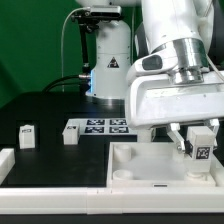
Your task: Assemble one leg
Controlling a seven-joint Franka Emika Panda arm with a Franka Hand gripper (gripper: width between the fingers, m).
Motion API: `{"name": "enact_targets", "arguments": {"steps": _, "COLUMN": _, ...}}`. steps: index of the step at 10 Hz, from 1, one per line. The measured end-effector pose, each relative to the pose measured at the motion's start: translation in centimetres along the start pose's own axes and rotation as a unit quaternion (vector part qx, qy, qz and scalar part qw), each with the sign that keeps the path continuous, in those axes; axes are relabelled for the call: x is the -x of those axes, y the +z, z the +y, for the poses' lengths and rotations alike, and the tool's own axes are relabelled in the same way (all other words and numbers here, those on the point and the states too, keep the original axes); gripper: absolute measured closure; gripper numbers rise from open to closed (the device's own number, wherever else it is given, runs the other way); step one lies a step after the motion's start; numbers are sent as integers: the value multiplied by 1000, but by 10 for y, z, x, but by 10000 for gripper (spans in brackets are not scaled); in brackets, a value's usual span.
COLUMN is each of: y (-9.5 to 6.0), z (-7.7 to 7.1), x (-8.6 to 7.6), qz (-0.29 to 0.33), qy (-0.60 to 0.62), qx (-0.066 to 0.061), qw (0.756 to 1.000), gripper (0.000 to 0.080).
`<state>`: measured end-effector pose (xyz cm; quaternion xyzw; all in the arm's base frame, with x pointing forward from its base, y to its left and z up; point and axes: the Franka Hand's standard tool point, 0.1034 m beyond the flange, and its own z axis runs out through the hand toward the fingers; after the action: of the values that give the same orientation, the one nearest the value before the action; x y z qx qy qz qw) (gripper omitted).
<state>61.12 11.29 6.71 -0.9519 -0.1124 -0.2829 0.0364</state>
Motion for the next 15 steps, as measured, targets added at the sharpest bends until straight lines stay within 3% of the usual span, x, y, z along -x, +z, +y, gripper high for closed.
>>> {"name": "enact_targets", "arguments": {"steps": 1, "y": 0, "z": 0, "x": 0, "qz": 0, "qy": 0, "qx": 0, "qw": 1000, "gripper": 282}}
{"name": "enact_targets", "arguments": {"steps": 2, "y": 0, "z": 0, "x": 0, "qz": 0, "qy": 0, "qx": 0, "qw": 1000, "gripper": 282}}
{"name": "enact_targets", "arguments": {"steps": 3, "y": 0, "z": 0, "x": 0, "qz": 0, "qy": 0, "qx": 0, "qw": 1000, "gripper": 192}}
{"name": "enact_targets", "arguments": {"steps": 4, "y": 0, "z": 0, "x": 0, "qz": 0, "qy": 0, "qx": 0, "qw": 1000, "gripper": 158}}
{"name": "enact_targets", "arguments": {"steps": 10, "y": 0, "z": 0, "x": 0, "qz": 0, "qy": 0, "qx": 0, "qw": 1000, "gripper": 150}}
{"name": "enact_targets", "arguments": {"steps": 12, "y": 0, "z": -1, "x": 1, "qz": -22, "qy": 1, "qx": -6, "qw": 1000, "gripper": 150}}
{"name": "enact_targets", "arguments": {"steps": 13, "y": -6, "z": 6, "x": -6, "qz": -25, "qy": 6, "qx": -2, "qw": 1000, "gripper": 150}}
{"name": "enact_targets", "arguments": {"steps": 14, "y": -9, "z": 2, "x": -3, "qz": -85, "qy": 12, "qx": -16, "qw": 996, "gripper": 150}}
{"name": "enact_targets", "arguments": {"steps": 15, "y": -12, "z": 0, "x": -11, "qz": -135, "qy": 16, "qx": -28, "qw": 990, "gripper": 150}}
